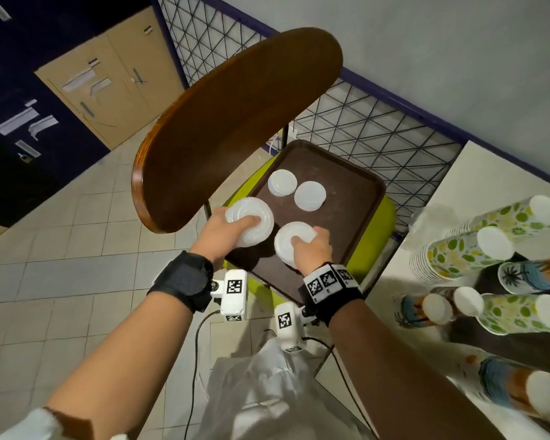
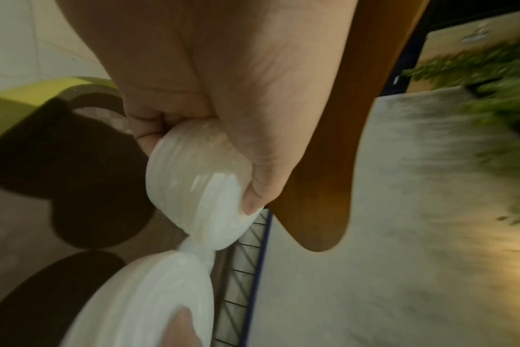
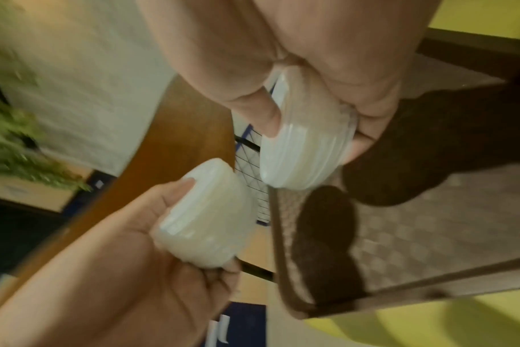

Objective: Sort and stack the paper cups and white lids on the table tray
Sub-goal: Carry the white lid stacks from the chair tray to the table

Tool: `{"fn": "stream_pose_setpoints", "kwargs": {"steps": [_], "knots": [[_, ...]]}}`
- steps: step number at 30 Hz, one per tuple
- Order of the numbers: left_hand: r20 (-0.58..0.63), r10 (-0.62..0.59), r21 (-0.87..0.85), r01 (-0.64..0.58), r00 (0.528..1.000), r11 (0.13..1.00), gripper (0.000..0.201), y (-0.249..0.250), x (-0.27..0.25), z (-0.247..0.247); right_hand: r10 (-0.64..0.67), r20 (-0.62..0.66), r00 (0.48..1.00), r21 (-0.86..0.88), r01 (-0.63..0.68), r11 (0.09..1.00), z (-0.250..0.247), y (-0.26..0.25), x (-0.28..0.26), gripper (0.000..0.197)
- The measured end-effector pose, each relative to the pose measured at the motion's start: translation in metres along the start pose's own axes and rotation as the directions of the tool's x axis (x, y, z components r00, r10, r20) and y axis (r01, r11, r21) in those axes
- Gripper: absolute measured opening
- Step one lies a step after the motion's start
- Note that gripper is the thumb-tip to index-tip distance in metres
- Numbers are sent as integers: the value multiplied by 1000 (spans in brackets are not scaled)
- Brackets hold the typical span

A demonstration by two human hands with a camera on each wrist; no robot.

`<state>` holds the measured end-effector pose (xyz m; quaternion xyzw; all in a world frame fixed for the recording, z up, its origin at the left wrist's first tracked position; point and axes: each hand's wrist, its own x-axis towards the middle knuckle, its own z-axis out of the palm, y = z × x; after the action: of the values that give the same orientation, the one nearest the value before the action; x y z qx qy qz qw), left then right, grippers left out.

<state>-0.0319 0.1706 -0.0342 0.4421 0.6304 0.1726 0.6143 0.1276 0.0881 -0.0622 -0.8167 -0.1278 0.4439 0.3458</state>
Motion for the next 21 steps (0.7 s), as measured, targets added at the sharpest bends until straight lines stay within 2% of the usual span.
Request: {"fn": "stream_pose_setpoints", "kwargs": {"steps": [2, 5, 7, 10, 15, 18, 21], "knots": [[-8, 33, -100, -33, 999, 994, 61, 9, -31, 1, -29, -21, 999, 205, 33, 978, -15, -15, -21, 60], [22, 98, -245, -90, 995, 965, 53, 18, -83, 6, -72, -17, 997, 486, 71, 871, -52, -30, -62, 53], [44, 146, -305, -125, 988, 944, 40, 24, -121, 13, -122, 24, 992, 592, 85, 802, -87, -32, -92, 47], [71, 225, -337, -189, 972, 922, 35, 27, -179, 30, -222, 81, 972, 643, 119, 757, -149, -19, -135, 40], [84, 351, -252, -321, 933, 913, 40, 25, -250, 74, -285, 151, 947, 669, 114, 734, -247, 22, -180, 38], [41, 371, -241, -351, 928, 905, 44, 22, -276, 107, -306, 133, 943, 637, 156, 755, -295, 48, -193, 39], [75, 433, -222, -408, 898, 886, 42, 22, -300, 143, -325, 98, 941, 620, 198, 759, -333, 69, -204, 39]]}}
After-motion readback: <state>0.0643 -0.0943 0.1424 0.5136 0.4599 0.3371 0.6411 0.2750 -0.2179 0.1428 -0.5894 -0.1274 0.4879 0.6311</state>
